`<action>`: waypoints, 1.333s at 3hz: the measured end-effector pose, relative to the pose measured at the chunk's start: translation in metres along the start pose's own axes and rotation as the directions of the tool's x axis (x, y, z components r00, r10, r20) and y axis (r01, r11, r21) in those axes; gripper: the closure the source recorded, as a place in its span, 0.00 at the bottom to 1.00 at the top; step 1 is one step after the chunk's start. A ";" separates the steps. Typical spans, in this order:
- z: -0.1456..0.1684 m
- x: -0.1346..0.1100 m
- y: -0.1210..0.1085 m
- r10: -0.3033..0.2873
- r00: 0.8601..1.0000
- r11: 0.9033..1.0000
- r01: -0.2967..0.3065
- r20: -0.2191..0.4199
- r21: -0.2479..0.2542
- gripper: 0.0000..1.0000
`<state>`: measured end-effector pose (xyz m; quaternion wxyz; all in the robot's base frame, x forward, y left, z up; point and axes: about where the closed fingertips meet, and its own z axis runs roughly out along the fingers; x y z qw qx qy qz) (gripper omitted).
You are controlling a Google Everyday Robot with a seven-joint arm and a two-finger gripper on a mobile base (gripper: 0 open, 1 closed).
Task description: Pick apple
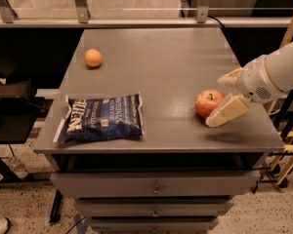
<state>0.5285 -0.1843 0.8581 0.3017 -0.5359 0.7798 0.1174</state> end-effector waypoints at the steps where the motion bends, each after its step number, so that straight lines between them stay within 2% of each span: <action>1: 0.011 0.002 -0.003 -0.003 1.000 1.000 0.003 -0.009 -0.008 0.43; 2: 0.014 0.000 -0.006 -0.009 1.000 1.000 0.009 0.002 -0.001 0.64; 3: 0.000 -0.013 -0.011 -0.038 0.998 0.999 0.036 0.053 0.037 0.88; 4: -0.029 -0.034 -0.013 -0.086 0.986 0.993 0.073 0.143 0.092 1.00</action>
Offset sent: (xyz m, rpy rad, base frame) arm 0.0171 0.0029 -0.0113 0.0102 -0.0215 0.0044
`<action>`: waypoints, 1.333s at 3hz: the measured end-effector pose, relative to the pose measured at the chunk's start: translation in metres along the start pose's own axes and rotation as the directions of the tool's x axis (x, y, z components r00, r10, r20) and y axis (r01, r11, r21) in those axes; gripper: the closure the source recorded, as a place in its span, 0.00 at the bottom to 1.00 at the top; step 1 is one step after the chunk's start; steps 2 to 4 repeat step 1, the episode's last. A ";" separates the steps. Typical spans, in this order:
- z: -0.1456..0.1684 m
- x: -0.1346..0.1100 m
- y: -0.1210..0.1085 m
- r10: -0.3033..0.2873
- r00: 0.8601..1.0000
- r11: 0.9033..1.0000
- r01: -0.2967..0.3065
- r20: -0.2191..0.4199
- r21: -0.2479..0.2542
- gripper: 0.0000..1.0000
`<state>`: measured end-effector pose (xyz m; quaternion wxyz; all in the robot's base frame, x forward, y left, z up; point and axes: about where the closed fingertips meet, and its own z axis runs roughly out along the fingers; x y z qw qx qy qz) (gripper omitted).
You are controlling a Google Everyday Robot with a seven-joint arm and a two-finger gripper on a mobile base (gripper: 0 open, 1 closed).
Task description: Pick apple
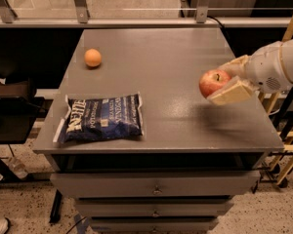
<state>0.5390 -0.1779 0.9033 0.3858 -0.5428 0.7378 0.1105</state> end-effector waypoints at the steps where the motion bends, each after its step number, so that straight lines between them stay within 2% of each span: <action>1: -0.020 -0.018 -0.001 -0.029 0.997 0.999 0.027 0.071 0.031 1.00; 4: -0.020 -0.018 -0.001 -0.029 0.997 0.999 0.027 0.071 0.031 1.00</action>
Offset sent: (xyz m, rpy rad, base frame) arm 0.0000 0.0000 0.0000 0.0000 0.0000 0.0000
